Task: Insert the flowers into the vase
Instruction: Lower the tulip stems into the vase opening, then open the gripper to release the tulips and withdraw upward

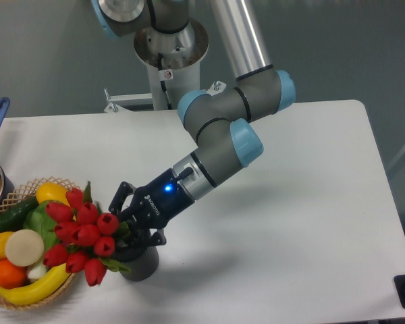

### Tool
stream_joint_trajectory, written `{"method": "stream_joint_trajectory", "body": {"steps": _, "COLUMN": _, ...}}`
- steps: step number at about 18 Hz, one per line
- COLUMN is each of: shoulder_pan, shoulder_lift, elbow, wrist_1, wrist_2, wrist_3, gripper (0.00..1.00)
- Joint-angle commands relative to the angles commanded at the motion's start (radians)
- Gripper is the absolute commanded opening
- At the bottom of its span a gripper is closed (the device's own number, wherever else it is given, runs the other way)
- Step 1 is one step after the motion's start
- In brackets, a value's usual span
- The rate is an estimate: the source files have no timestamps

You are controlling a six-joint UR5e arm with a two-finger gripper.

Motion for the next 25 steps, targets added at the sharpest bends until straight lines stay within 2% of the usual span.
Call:
{"method": "stream_joint_trajectory", "body": {"steps": 1, "shoulder_pan": 0.006, "shoulder_lift": 0.003, "elbow": -0.011, "wrist_1": 0.0, "wrist_2": 0.0, "wrist_3": 0.0, "gripper": 0.73}}
{"method": "stream_joint_trajectory", "body": {"steps": 2, "shoulder_pan": 0.009, "shoulder_lift": 0.005, "elbow": -0.02, "wrist_1": 0.0, "wrist_2": 0.0, "wrist_3": 0.0, "gripper": 0.77}}
{"method": "stream_joint_trajectory", "body": {"steps": 4, "shoulder_pan": 0.017, "shoulder_lift": 0.011, "elbow": -0.035, "wrist_1": 0.0, "wrist_2": 0.0, "wrist_3": 0.0, "gripper": 0.96}}
{"method": "stream_joint_trajectory", "body": {"steps": 5, "shoulder_pan": 0.023, "shoulder_lift": 0.012, "elbow": -0.037, "wrist_1": 0.0, "wrist_2": 0.0, "wrist_3": 0.0, "gripper": 0.99}}
{"method": "stream_joint_trajectory", "body": {"steps": 13, "shoulder_pan": 0.118, "shoulder_lift": 0.109, "elbow": -0.098, "wrist_1": 0.003, "wrist_2": 0.0, "wrist_3": 0.005, "gripper": 1.0}}
{"method": "stream_joint_trajectory", "body": {"steps": 18, "shoulder_pan": 0.193, "shoulder_lift": 0.17, "elbow": -0.109, "wrist_1": 0.0, "wrist_2": 0.015, "wrist_3": 0.002, "gripper": 1.0}}
{"method": "stream_joint_trajectory", "body": {"steps": 19, "shoulder_pan": 0.209, "shoulder_lift": 0.173, "elbow": -0.106, "wrist_1": 0.0, "wrist_2": 0.043, "wrist_3": 0.003, "gripper": 1.0}}
{"method": "stream_joint_trajectory", "body": {"steps": 21, "shoulder_pan": 0.241, "shoulder_lift": 0.201, "elbow": -0.091, "wrist_1": 0.0, "wrist_2": 0.193, "wrist_3": 0.003, "gripper": 1.0}}
{"method": "stream_joint_trajectory", "body": {"steps": 22, "shoulder_pan": 0.255, "shoulder_lift": 0.221, "elbow": -0.08, "wrist_1": 0.0, "wrist_2": 0.278, "wrist_3": 0.003, "gripper": 1.0}}
{"method": "stream_joint_trajectory", "body": {"steps": 23, "shoulder_pan": 0.267, "shoulder_lift": 0.236, "elbow": -0.069, "wrist_1": 0.0, "wrist_2": 0.423, "wrist_3": 0.002, "gripper": 1.0}}
{"method": "stream_joint_trajectory", "body": {"steps": 25, "shoulder_pan": 0.278, "shoulder_lift": 0.236, "elbow": -0.043, "wrist_1": -0.002, "wrist_2": 0.575, "wrist_3": 0.002, "gripper": 1.0}}
